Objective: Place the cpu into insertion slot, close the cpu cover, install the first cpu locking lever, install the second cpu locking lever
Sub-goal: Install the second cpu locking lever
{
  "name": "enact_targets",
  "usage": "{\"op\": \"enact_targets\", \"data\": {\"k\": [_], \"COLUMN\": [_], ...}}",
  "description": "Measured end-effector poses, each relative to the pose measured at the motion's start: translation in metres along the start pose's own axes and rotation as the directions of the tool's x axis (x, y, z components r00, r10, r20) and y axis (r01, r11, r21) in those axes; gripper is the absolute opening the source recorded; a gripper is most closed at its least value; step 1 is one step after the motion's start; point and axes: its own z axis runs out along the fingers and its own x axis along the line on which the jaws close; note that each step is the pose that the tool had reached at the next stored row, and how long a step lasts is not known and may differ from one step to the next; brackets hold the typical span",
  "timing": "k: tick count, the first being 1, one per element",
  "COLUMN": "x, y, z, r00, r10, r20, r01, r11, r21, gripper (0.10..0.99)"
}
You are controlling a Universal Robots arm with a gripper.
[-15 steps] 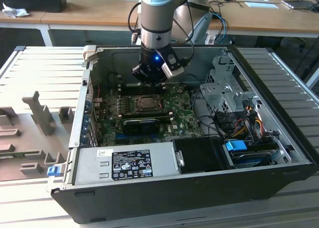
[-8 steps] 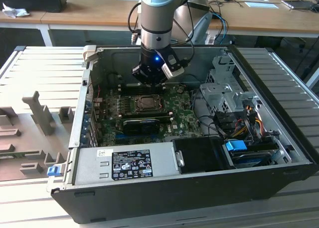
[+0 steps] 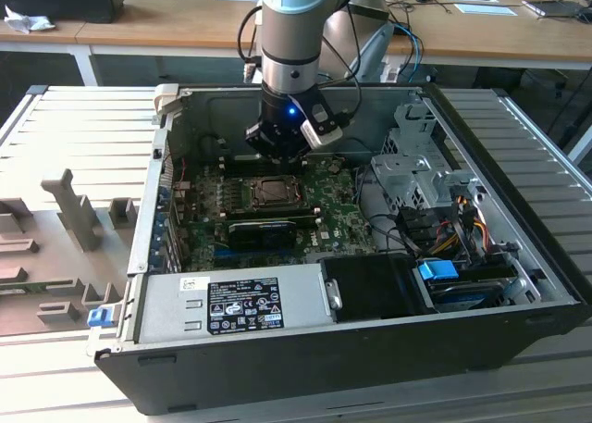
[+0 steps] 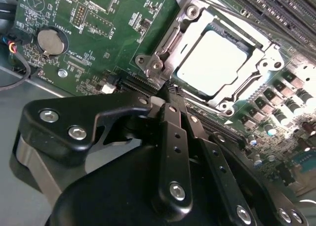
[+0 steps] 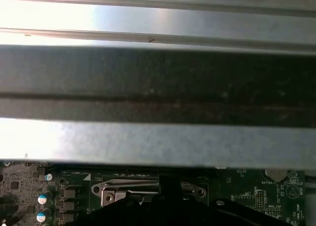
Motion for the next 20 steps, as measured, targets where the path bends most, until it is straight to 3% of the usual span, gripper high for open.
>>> {"op": "enact_targets", "data": {"k": [4,8,9,11,16,20], "x": [0.0,-0.0003,-0.0004,0.0008,0.0021,0.003], "y": [-0.0004,0.0015,0.001,-0.0108,-0.0324,-0.0493], "z": [-0.0046,-0.0296,-0.0322,-0.0331,-0.0339,-0.0316], "r00": [1.0,1.0,1.0,1.0,1.0,0.9999], "r10": [0.0,0.0,0.0,0.0,0.0,0.0], "r20": [-0.0004,-0.0004,-0.0003,-0.0005,-0.0018,-0.0102], "r01": [0.0,0.0,0.0,0.0,0.0,0.0], "r11": [1.0,1.0,1.0,1.0,1.0,1.0], "r21": [0.0,0.0,0.0,0.0,0.0,-0.001], "gripper": [0.102,0.102,0.102,0.102,0.102,0.102]}}
